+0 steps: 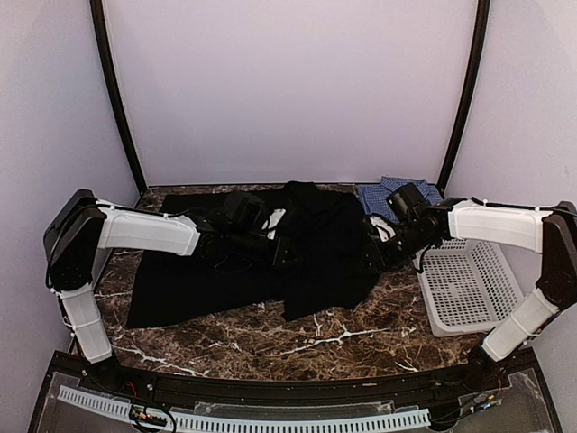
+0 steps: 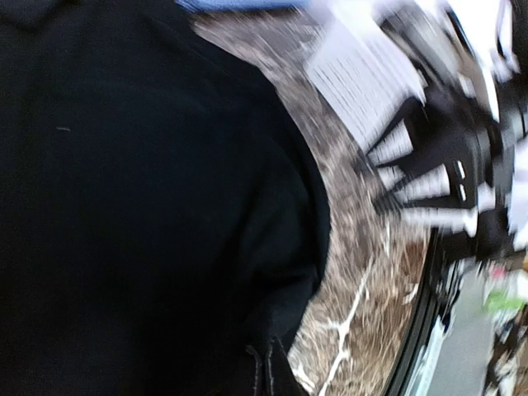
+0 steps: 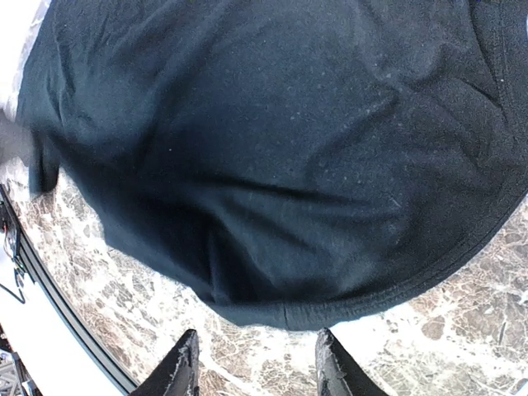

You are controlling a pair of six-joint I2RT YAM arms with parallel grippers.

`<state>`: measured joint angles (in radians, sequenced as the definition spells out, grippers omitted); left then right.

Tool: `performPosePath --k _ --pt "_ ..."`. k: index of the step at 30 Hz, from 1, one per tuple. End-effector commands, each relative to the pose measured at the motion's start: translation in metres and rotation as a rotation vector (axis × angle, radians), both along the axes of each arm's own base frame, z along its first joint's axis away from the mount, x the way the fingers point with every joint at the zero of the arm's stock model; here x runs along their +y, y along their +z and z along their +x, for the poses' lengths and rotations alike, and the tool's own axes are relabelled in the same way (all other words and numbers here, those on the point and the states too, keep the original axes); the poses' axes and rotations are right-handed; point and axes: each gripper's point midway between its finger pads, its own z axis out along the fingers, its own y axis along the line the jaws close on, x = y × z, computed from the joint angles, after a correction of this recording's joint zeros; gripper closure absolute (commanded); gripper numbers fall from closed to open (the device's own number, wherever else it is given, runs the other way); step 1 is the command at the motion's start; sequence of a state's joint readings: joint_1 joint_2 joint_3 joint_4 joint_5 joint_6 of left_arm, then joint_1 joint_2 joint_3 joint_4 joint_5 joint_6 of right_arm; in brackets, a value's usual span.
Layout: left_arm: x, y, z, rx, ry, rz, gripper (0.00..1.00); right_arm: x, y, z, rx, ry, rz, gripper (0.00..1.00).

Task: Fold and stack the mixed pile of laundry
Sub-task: Flatten out the crumpled T-shirt at the center of the board.

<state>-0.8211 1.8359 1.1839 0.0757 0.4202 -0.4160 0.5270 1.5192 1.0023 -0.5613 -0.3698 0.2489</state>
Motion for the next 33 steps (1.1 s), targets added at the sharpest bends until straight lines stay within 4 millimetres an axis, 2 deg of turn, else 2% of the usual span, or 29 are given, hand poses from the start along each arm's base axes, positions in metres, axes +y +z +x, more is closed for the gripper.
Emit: performPosePath --k 1,2,3,4,7,12,16,17,18,19,20,21,22,23,24,25,26,27,28,29,30,33 --pt "0.022 -0.006 0.043 0.171 0.207 -0.149 1.0 0.006 0.018 0.005 -0.043 0.001 0.055 0.56" --pt "0.033 -0.024 0.053 0.234 0.266 -0.145 1.0 0.007 0.018 0.004 -0.042 0.006 0.063 0.56" --pt "0.036 -0.025 0.059 0.247 0.282 -0.172 1.0 0.008 0.018 0.004 -0.044 0.009 0.069 0.57" --pt "0.043 -0.037 0.066 0.287 0.324 -0.184 1.0 0.009 0.018 0.002 -0.043 0.018 0.078 0.58" --pt "0.05 -0.056 0.072 0.333 0.365 -0.168 1.0 0.02 0.021 -0.006 -0.059 0.069 0.096 0.59" --pt "0.047 -0.055 0.07 0.348 0.337 -0.155 0.75 0.057 0.03 -0.022 -0.181 0.208 0.069 0.58" --pt "0.061 -0.04 0.072 0.322 0.362 -0.127 0.64 0.085 0.039 -0.024 -0.312 0.308 0.048 0.57" --pt "0.07 -0.028 0.076 0.307 0.382 -0.139 0.59 0.091 0.04 -0.025 -0.333 0.333 0.042 0.57" --pt "0.079 -0.027 0.077 0.311 0.407 -0.126 0.56 0.097 0.039 -0.024 -0.347 0.359 0.034 0.57" --pt "0.094 -0.016 0.081 0.302 0.443 -0.137 0.52 0.102 0.037 -0.024 -0.356 0.382 0.022 0.57" --pt "0.105 -0.015 0.082 0.313 0.473 -0.123 0.5 0.108 0.033 -0.025 -0.359 0.41 0.009 0.57" --pt "0.122 -0.003 0.086 0.301 0.512 -0.139 0.47 0.114 0.028 -0.027 -0.359 0.436 -0.004 0.56" --pt "0.134 0.009 0.085 0.29 0.54 -0.14 0.47 0.121 0.025 -0.031 -0.357 0.463 -0.013 0.57" --pt "0.15 0.004 0.085 0.298 0.583 -0.114 0.46 0.128 0.019 -0.035 -0.349 0.486 -0.023 0.58" --pt "0.158 0.019 0.083 0.271 0.596 -0.126 0.45 0.134 0.015 -0.038 -0.341 0.502 -0.033 0.59" --pt "0.171 0.013 0.08 0.278 0.625 -0.091 0.45 0.14 0.009 -0.042 -0.33 0.519 -0.046 0.6" --pt "0.177 0.026 0.077 0.254 0.632 -0.101 0.45 0.146 0.003 -0.046 -0.323 0.537 -0.055 0.61" --pt "0.187 0.022 0.073 0.26 0.651 -0.081 0.45 0.15 -0.002 -0.049 -0.311 0.542 -0.061 0.62" --pt "0.193 0.032 0.072 0.239 0.661 -0.092 0.45 0.154 -0.006 -0.05 -0.3 0.542 -0.063 0.62" --pt "0.198 0.029 0.067 0.246 0.672 -0.079 0.45 0.157 -0.01 -0.051 -0.288 0.539 -0.068 0.63" --pt "0.204 0.038 0.066 0.228 0.681 -0.091 0.45 0.159 -0.017 -0.052 -0.275 0.538 -0.076 0.63" --pt "0.215 0.038 0.058 0.219 0.704 -0.074 0.45 0.166 -0.028 -0.055 -0.241 0.532 -0.078 0.62"
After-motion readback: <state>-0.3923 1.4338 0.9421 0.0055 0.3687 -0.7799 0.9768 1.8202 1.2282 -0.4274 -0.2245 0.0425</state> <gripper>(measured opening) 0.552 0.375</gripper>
